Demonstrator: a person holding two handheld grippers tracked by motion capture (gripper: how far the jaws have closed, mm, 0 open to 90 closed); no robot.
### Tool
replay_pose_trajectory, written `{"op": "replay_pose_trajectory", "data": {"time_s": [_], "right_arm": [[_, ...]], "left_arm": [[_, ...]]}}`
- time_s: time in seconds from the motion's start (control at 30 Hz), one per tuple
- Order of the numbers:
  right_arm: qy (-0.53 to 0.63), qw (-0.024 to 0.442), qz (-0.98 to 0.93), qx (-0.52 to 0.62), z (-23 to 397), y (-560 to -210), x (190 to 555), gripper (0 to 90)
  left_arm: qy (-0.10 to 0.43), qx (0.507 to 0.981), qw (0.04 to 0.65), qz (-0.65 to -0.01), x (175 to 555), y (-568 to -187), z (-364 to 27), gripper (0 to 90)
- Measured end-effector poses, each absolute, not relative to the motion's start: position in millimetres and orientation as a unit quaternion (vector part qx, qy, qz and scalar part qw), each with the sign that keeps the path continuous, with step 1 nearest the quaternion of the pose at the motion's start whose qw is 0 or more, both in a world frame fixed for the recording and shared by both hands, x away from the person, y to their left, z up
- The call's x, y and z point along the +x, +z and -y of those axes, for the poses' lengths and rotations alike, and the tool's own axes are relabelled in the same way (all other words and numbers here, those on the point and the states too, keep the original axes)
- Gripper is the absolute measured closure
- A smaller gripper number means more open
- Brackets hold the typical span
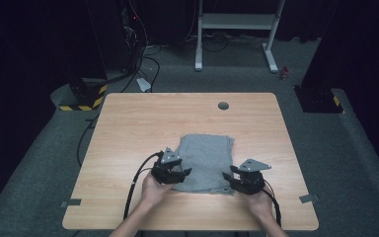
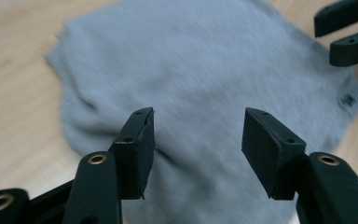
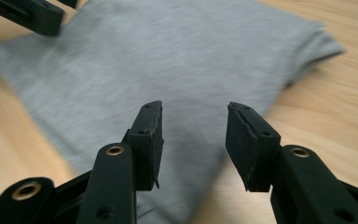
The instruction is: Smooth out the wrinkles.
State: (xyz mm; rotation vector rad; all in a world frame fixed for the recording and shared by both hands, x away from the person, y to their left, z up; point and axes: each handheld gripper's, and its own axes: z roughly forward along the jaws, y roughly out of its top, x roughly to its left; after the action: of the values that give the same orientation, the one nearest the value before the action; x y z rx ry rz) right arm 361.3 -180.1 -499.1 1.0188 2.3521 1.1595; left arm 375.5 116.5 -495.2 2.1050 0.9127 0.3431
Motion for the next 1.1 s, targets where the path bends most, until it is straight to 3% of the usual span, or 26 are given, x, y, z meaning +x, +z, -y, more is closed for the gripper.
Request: {"op": "replay_pose_trajectory", "data": {"time_s": [0.27, 0.63, 1.1], "right_arm": [[0.362, 0.166, -0.841, 0.365, 162.8, -518.2, 375.8, 53.9], [0.345, 0.184, -0.838, 0.380, 155.8, -517.6, 411.8, 53.3], [0.353, 0.176, -0.824, 0.406, 155.1, -509.5, 431.6, 47.5]], "left_arm": [[0.137, 0.831, 0.374, -0.389, 385.6, -515.7, -110.1, 45.6], [0.155, 0.813, 0.376, -0.417, 409.1, -519.8, -106.5, 45.3], [0.137, 0.802, 0.393, -0.429, 427.3, -508.9, -116.5, 37.8]]}}
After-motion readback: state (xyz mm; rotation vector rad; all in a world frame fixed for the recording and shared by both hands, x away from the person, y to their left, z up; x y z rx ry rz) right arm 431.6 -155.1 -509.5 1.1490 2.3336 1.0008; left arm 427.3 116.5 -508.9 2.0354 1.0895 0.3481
